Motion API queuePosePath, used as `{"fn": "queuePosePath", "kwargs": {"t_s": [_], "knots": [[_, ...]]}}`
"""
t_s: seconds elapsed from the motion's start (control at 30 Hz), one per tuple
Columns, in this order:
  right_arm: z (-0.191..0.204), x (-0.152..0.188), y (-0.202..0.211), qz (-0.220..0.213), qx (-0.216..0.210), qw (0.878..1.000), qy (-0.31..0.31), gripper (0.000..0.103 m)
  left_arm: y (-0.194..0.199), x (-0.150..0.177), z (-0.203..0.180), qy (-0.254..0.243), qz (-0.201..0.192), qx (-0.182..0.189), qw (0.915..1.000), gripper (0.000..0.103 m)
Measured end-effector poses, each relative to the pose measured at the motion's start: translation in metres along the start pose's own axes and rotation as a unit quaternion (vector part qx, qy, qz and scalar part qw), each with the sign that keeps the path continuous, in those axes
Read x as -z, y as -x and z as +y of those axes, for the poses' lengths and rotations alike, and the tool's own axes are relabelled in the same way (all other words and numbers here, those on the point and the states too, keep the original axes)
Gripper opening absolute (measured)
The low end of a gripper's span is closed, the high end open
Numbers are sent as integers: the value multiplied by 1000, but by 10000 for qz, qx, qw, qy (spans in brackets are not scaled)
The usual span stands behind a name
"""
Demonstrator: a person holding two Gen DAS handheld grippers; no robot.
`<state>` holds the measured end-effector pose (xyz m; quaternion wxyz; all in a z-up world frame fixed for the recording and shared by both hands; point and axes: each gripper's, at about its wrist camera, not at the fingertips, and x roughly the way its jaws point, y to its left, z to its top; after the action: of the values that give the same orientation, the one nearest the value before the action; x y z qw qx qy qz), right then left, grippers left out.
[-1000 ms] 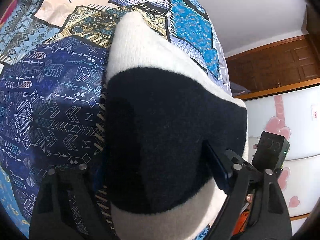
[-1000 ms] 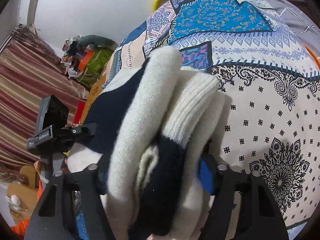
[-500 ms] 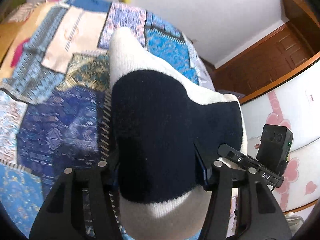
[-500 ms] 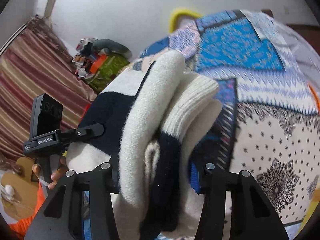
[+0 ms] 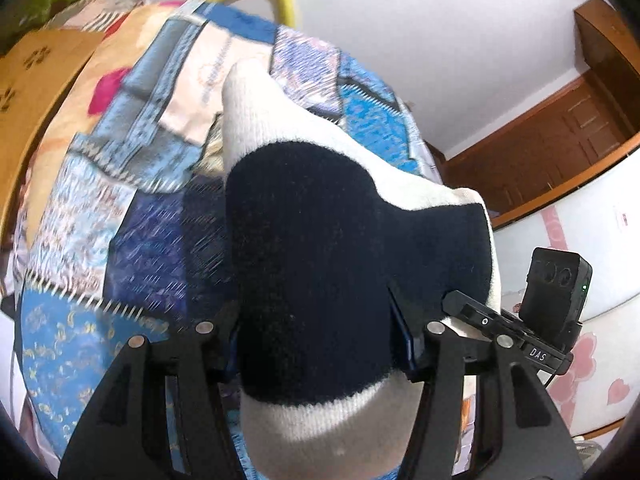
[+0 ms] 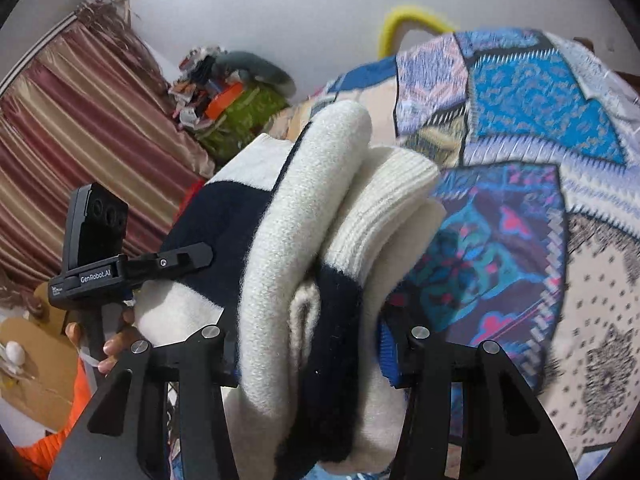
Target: Fold small clothes
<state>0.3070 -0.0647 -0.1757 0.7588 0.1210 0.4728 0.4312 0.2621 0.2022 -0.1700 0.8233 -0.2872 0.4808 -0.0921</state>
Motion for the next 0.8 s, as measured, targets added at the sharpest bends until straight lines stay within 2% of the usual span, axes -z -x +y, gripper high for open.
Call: {"fn": "queuePosePath", "kwargs": {"t_s": [0.27,0.43,0.57,0.8], "knots": [[-18,18,-43,521,141,9984,-171,46,-29,24,38,436,435,-54,9981,58],[-23,22,-39,540,158,9982,-209,48,-36,31,50,498,435,-15,9978,62],[-15,26,-31,499,382,9980,-25,49,-31,38,46,305,333,-360,9983,67],[0,31,-5,267,727,9968,179,50,-2,41,37,-22,-35,-999,9950,66]]}}
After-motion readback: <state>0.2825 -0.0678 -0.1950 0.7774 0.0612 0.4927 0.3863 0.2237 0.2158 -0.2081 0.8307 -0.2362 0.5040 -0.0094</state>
